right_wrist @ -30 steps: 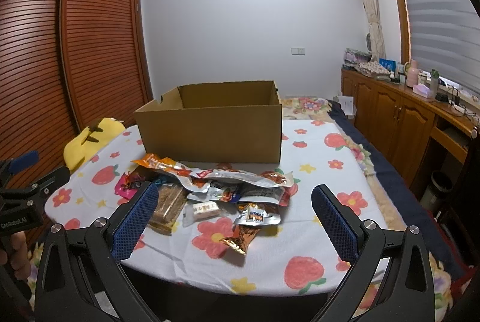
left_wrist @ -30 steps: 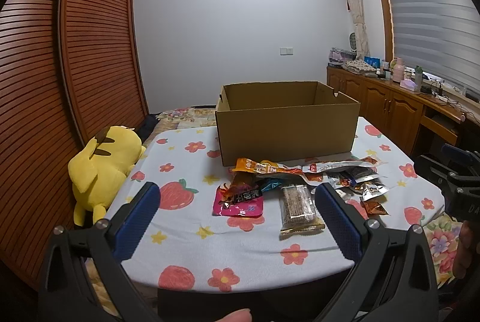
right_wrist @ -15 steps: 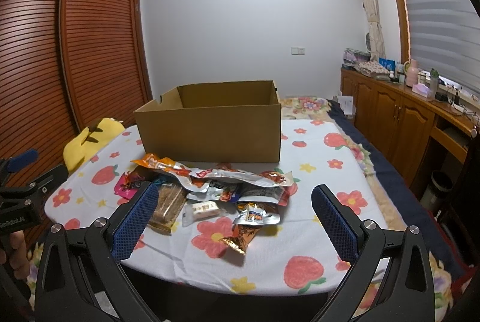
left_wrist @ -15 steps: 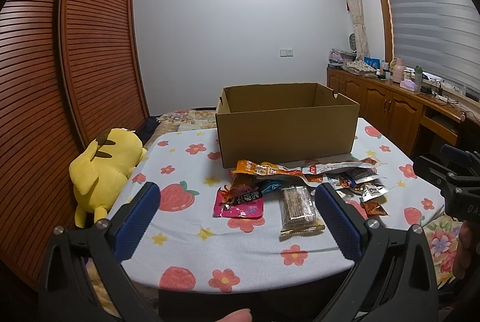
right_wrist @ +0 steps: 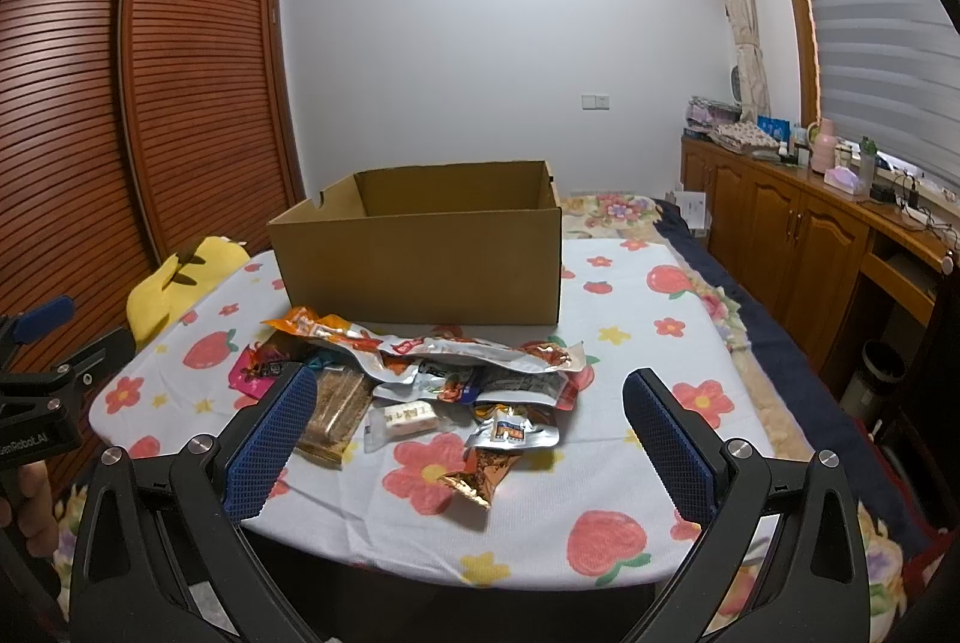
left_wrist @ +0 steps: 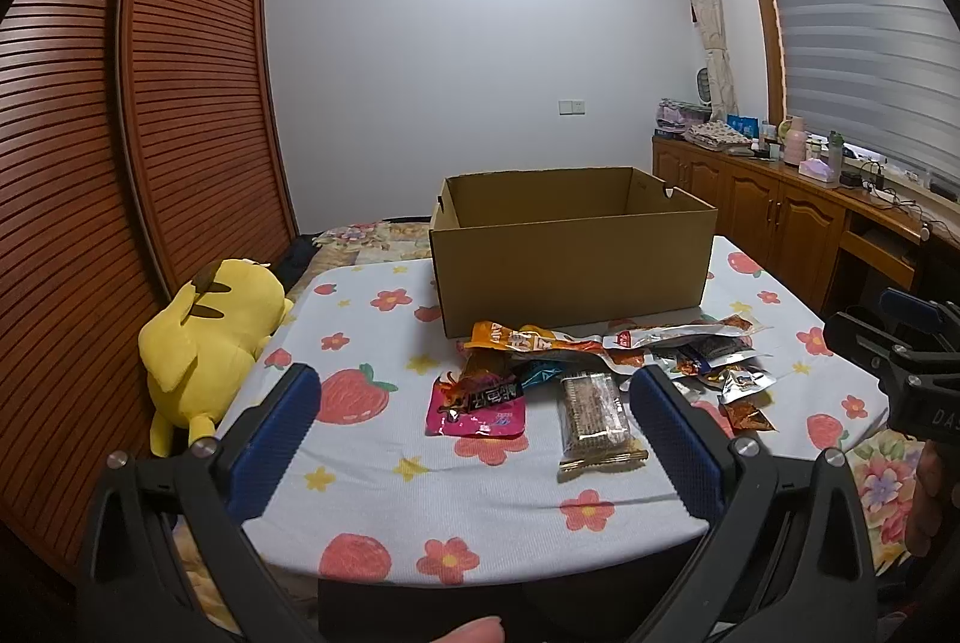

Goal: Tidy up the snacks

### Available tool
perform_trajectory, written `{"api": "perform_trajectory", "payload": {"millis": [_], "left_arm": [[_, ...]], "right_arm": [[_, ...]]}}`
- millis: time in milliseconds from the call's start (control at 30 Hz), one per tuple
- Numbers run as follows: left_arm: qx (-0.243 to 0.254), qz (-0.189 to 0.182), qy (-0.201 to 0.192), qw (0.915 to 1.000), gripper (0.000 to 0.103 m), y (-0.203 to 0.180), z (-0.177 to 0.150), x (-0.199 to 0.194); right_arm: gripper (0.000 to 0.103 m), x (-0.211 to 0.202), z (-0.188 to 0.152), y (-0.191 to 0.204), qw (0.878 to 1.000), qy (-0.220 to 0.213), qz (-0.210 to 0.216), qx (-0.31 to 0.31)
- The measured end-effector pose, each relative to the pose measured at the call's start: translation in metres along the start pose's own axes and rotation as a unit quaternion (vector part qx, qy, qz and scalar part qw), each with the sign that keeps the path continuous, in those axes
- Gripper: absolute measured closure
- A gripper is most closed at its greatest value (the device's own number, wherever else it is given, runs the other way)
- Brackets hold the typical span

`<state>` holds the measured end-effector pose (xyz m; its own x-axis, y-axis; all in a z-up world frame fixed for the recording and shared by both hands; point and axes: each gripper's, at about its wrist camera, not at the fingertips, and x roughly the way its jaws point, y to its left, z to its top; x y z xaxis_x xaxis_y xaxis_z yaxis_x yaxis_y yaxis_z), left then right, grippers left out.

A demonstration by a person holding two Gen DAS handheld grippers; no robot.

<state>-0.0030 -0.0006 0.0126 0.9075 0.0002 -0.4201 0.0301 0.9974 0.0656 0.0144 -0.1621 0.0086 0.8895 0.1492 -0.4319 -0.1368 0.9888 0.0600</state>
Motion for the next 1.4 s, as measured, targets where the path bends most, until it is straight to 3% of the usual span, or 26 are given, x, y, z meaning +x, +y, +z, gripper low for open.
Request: {"api": "perform_trajectory", "payload": {"millis": [733, 1133, 1400], "left_arm": [[0.003, -0.001, 0.001, 1.0, 0.0, -0.003, -0.001, 0.0], [0.004, -0.015, 0.038, 0.9991, 0.0, -0.007, -0.015, 0.022], [0.017, -0.047, 0.065, 0.9966, 0.0, -0.015, -0.018, 0.049]], "right_arm": [[0.0, 0.0, -0.001, -0.002, 1.0, 0.0, -0.001, 0.002], [0.0, 0.011, -0.009, -0.01, 1.0, 0.021, -0.002, 0.006], [0.0, 0.034, -0.019, -0.025, 0.999, 0.054, -0.002, 0.005]]}}
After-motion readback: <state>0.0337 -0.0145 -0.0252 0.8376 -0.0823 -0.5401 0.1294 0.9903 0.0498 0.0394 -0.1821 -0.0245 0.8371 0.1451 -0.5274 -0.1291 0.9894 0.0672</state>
